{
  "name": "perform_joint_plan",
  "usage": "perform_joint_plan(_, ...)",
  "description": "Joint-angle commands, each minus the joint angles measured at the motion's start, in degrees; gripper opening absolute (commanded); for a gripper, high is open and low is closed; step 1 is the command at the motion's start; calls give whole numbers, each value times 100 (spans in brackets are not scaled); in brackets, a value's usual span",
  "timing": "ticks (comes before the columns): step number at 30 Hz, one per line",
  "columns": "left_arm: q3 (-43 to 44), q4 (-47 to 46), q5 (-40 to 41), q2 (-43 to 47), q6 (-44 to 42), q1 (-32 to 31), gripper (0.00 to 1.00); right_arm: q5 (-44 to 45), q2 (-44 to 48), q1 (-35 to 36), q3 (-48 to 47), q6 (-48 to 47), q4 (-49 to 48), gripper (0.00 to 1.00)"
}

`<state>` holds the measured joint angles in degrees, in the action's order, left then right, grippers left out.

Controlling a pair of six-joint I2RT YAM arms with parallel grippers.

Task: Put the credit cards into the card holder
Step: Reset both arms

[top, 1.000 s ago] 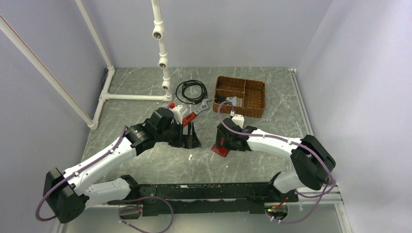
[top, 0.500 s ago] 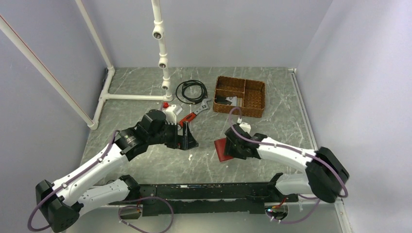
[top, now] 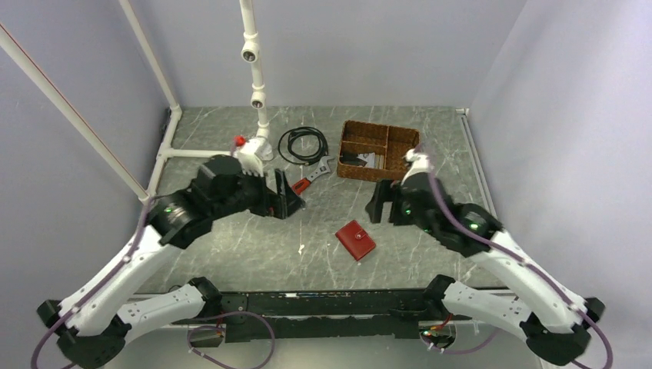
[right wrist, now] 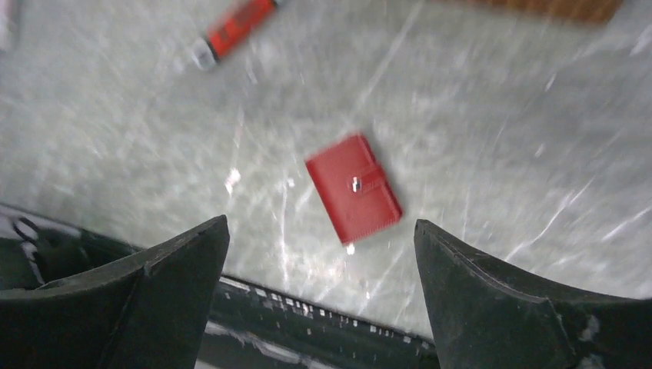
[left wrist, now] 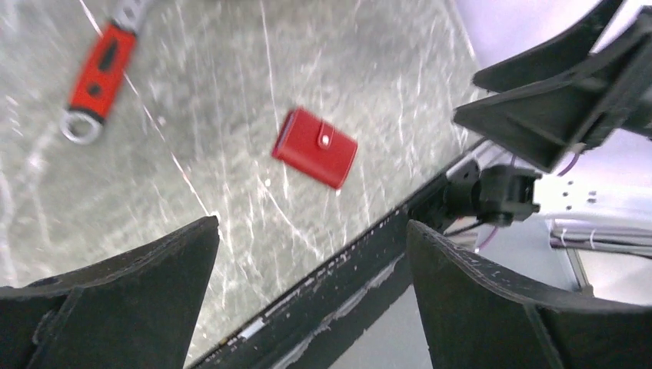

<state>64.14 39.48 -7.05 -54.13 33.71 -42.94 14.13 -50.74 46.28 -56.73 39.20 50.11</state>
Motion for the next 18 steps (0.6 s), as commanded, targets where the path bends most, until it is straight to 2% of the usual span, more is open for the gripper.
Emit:
perform_joint_plan(1,1122,435,934,607,-523,25,98,1347,595,12,-1349,-1037,756,94)
perform_joint_plan(4,1720,506,1484,971,-901,26,100,1917,811,14,-2100,-1551,684,99)
perform_joint_plan(7,2110,300,1810,1369,-1435,27,99,2412,1034,12,-2651,-2022,308,100)
perform_joint_plan(12,2683,214,2149,1594,-1993,25,99,2134,1627,15,-2882,-3078,-879,100)
perform_joint_plan(18,3108,523,2302,1574,-2115,24,99,1876,1925,12,-2754,-3285,-1395,100)
